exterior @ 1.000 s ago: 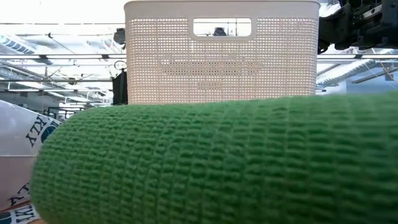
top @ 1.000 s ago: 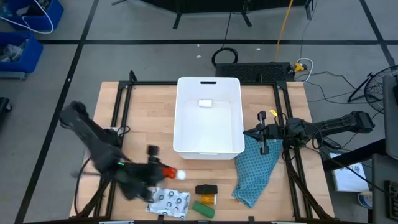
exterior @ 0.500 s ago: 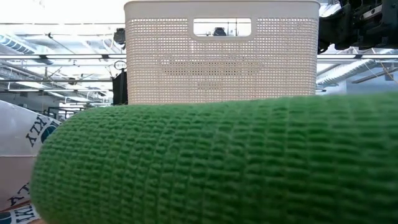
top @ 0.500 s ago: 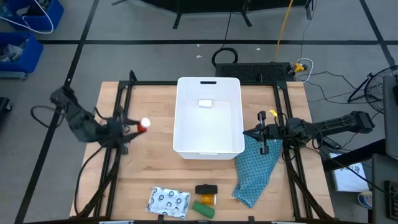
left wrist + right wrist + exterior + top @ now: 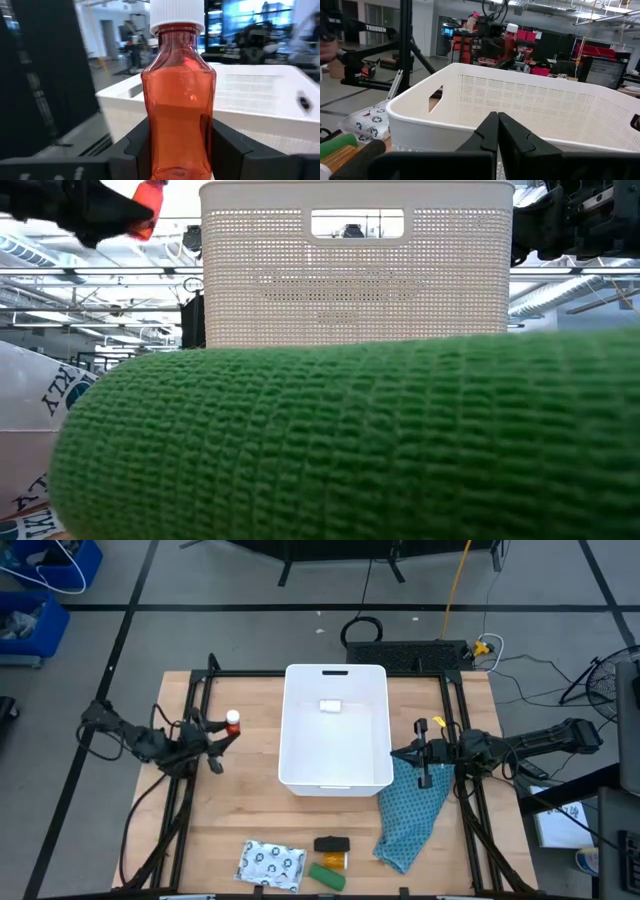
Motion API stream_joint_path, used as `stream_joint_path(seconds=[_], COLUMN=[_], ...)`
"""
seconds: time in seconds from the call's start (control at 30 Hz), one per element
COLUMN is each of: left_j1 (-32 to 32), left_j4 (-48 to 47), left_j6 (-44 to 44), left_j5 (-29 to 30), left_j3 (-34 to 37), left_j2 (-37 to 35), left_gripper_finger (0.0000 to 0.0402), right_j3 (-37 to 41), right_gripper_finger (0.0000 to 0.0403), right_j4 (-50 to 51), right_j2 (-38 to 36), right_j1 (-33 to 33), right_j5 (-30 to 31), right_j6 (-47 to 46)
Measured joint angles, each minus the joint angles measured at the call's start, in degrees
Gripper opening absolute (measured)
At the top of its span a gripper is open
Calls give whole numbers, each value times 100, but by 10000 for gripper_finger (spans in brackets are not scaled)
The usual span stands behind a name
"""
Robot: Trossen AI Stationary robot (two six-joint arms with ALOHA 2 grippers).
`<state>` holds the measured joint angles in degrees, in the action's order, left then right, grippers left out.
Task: Pick & place medical supplies in basket/bin
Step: Put the red bottle into the white bin
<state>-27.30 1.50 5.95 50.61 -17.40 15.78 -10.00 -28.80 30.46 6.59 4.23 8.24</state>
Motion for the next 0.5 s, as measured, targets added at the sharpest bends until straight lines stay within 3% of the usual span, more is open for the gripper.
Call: stream_joint_path(seconds=[0.23, 0.37, 0.5], left_j1=[981, 1848, 2930], left_j4=[-154, -828, -1635], left_j6=[303, 512, 580], left_j5=[-886, -1677, -2960], left_j3=[-1383, -2863, -4505], left_j2=[1312, 2745, 4430], left_gripper_finger=[151, 151, 151], right_j3=[13, 13, 13], right_gripper_finger=[0, 0, 0], right_j4=[-194, -241, -282], right_j2=[13, 13, 11], right_j1=[0, 0, 0], right_j5=[15, 15, 15], right_j6=[199, 311, 462])
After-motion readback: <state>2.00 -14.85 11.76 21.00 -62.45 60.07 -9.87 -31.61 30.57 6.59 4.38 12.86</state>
